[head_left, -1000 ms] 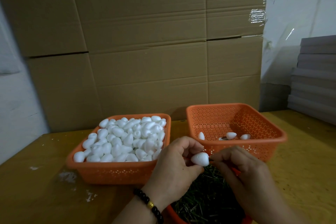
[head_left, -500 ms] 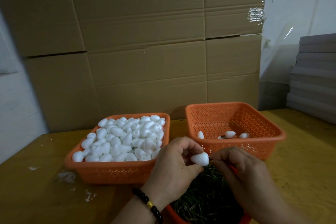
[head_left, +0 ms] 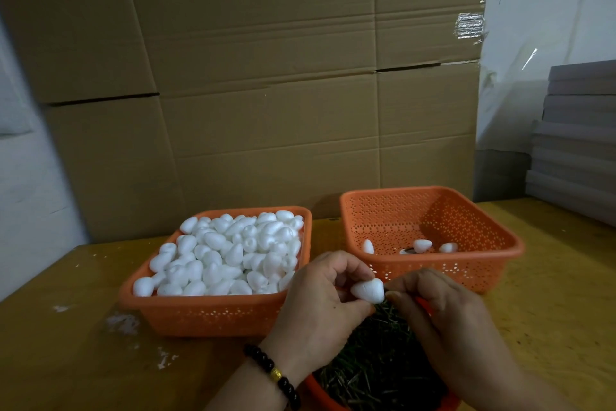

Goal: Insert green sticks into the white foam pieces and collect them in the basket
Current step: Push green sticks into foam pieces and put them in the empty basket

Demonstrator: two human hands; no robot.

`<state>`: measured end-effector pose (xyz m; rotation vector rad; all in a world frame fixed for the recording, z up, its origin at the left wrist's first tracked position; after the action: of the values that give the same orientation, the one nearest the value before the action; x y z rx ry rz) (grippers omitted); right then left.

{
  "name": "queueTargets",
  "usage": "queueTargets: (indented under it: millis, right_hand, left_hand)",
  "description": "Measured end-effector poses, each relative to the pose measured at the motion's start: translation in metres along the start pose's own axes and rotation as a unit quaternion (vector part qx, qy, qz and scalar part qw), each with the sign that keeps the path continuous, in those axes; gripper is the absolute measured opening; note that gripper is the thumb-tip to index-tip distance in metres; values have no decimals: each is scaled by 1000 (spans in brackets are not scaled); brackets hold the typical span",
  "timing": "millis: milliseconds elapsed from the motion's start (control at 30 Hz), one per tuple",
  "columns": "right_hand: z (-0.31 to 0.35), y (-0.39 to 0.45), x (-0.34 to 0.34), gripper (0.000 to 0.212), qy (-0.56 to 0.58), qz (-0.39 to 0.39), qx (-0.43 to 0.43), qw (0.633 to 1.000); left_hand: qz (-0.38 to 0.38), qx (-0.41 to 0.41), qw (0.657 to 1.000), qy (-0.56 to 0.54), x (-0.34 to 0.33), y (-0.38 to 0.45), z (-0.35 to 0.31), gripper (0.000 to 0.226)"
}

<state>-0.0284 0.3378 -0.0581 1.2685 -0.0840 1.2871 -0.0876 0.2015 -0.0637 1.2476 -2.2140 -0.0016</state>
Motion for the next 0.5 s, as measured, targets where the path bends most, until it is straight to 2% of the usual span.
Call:
queueTargets:
  millis: [233,367,500]
  right_hand:
    - [-1,0,1,7,29,-11,-6,1000]
    - [-6,-3,2,27,52,-11,-23,998]
    - [-9,-5,1,37,68,-6,-30,997]
  left_hand:
    - [8,-2,999,-38,-1,0,2,32]
    - [14,-3,996,-87,0,0,4,33]
    - [13,2,993,-118,1,1,8,34]
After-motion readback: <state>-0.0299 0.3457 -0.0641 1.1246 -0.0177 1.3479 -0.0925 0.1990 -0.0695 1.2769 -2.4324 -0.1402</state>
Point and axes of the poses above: each hand's wrist, its own y-axis towards the middle knuckle, its own x-axis out of the back of the hand, z = x × y, the point moved 8 cm from there along y, towards the middle knuckle, and after that the axes turned 14 degrees about z, right-handed, at the moved point
